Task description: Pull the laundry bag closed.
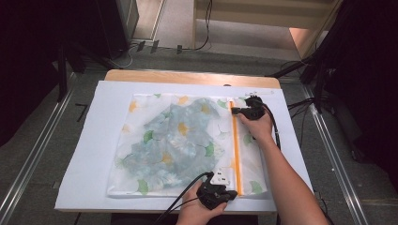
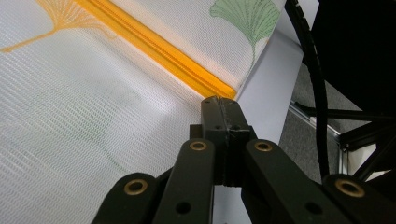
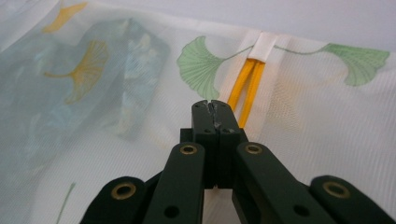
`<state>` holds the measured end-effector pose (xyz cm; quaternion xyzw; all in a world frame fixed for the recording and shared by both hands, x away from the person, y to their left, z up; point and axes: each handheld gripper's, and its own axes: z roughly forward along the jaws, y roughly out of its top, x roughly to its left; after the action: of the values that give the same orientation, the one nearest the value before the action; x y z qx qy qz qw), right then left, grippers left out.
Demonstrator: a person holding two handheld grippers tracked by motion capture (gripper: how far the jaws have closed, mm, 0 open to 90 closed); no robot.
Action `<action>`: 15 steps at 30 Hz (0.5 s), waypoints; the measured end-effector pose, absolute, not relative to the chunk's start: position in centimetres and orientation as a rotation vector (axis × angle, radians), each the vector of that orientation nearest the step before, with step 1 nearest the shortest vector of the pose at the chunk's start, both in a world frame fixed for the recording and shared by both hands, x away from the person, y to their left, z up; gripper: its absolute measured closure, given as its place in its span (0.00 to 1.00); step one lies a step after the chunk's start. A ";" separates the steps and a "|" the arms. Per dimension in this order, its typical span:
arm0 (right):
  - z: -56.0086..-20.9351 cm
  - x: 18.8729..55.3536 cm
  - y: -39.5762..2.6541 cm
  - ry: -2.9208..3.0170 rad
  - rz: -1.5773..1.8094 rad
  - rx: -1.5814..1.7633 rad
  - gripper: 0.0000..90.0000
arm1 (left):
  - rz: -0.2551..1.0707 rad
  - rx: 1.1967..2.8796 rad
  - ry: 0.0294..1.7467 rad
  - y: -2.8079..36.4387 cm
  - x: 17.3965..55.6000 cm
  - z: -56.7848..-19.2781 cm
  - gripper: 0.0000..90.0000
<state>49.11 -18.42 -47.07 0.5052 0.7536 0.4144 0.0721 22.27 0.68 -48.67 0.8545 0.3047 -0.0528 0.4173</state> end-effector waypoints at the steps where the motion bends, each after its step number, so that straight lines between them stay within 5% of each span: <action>1: -47.1 49.4 -18.4 2.256 1.252 1.522 1.00 | -0.130 2.144 0.765 0.7 22.2 -48.7 1.00; 15: -47.5 52.7 -17.7 2.214 1.212 1.572 1.00 | -0.124 2.140 0.765 0.7 22.1 -48.7 1.00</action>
<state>52.66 -17.68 -47.49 0.5267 0.7420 0.4061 0.0840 22.13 0.66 -48.69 0.8535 0.3050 -0.0497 0.4196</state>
